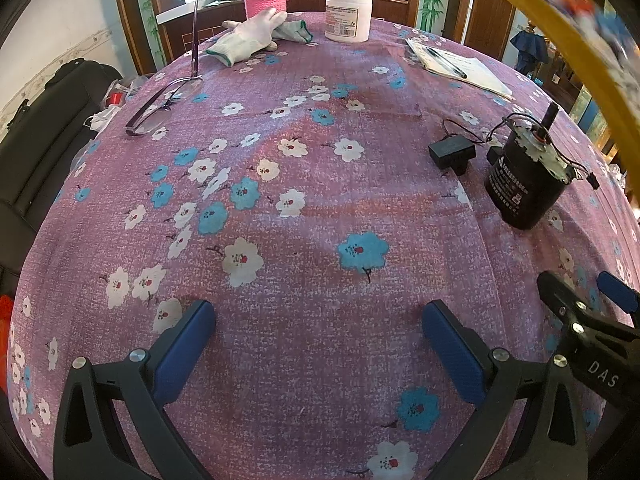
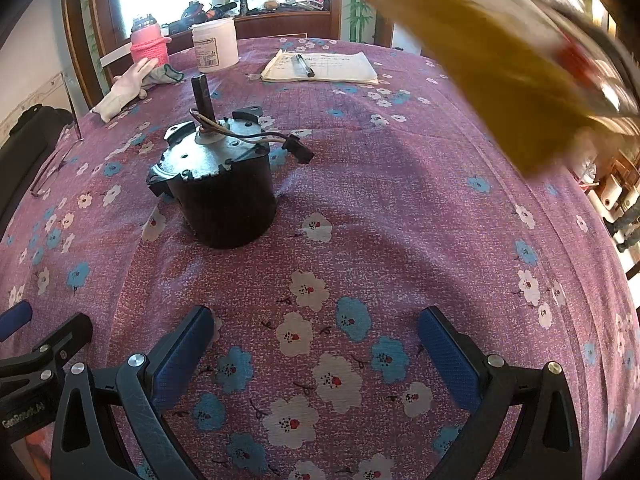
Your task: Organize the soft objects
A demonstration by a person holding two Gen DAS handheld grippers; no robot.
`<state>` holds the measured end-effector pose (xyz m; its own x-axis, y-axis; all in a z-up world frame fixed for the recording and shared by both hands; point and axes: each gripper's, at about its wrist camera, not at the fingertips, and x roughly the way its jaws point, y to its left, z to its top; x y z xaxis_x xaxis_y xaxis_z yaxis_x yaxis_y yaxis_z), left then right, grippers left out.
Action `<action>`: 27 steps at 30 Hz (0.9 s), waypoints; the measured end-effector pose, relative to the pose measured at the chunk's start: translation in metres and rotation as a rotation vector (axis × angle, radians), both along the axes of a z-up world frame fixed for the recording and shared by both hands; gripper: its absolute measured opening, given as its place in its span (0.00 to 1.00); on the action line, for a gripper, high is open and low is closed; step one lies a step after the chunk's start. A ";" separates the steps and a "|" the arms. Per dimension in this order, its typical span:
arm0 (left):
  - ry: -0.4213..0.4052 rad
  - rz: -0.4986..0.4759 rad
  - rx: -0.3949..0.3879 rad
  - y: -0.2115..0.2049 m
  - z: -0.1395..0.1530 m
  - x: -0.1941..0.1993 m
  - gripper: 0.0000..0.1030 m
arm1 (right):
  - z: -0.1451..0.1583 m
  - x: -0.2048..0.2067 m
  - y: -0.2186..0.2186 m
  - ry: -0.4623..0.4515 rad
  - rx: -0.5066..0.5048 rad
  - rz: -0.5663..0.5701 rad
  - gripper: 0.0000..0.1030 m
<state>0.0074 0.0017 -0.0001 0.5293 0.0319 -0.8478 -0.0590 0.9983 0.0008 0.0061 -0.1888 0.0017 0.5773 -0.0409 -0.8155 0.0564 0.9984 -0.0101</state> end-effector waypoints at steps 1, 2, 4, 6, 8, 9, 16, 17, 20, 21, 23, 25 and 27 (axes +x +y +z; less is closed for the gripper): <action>0.000 0.000 0.001 0.000 0.000 0.001 1.00 | 0.000 0.000 0.000 0.000 0.000 0.000 0.99; 0.000 0.001 0.001 0.000 0.000 0.002 1.00 | 0.000 0.000 0.000 0.000 0.000 0.000 0.99; 0.000 0.000 0.001 0.000 -0.001 0.002 1.00 | 0.000 0.000 0.000 -0.001 0.001 -0.001 0.99; 0.000 0.000 0.000 0.000 -0.001 0.003 1.00 | 0.000 0.000 0.000 -0.002 0.001 -0.001 0.99; 0.000 0.000 0.001 0.000 -0.001 0.003 1.00 | 0.000 0.000 0.000 -0.002 0.001 -0.001 0.99; 0.000 0.000 0.001 0.000 -0.001 0.003 1.00 | 0.000 0.000 0.000 -0.002 0.001 -0.001 0.99; 0.000 0.001 -0.001 0.000 0.000 0.002 1.00 | 0.000 0.000 -0.001 -0.004 0.002 -0.002 0.99; 0.000 0.001 0.001 0.000 -0.001 0.003 1.00 | -0.001 0.000 -0.001 -0.003 0.002 -0.002 0.99; 0.000 0.001 0.001 0.001 -0.001 0.003 1.00 | -0.001 0.000 -0.002 -0.004 0.002 -0.002 0.99; 0.000 0.001 0.001 0.001 -0.001 0.003 1.00 | -0.001 0.000 -0.002 -0.004 0.002 -0.002 0.99; -0.001 0.001 0.001 0.001 -0.001 0.003 1.00 | -0.001 0.000 -0.002 -0.004 0.002 -0.002 0.99; -0.001 0.001 0.001 0.001 -0.001 0.003 1.00 | -0.001 0.001 -0.001 -0.004 0.001 -0.002 0.99; -0.001 0.001 0.002 0.001 -0.001 0.003 1.00 | -0.001 0.001 -0.001 -0.004 0.001 -0.002 0.99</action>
<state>0.0106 0.0027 -0.0013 0.5297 0.0340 -0.8475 -0.0604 0.9982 0.0023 0.0068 -0.1897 0.0006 0.5801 -0.0409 -0.8135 0.0580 0.9983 -0.0088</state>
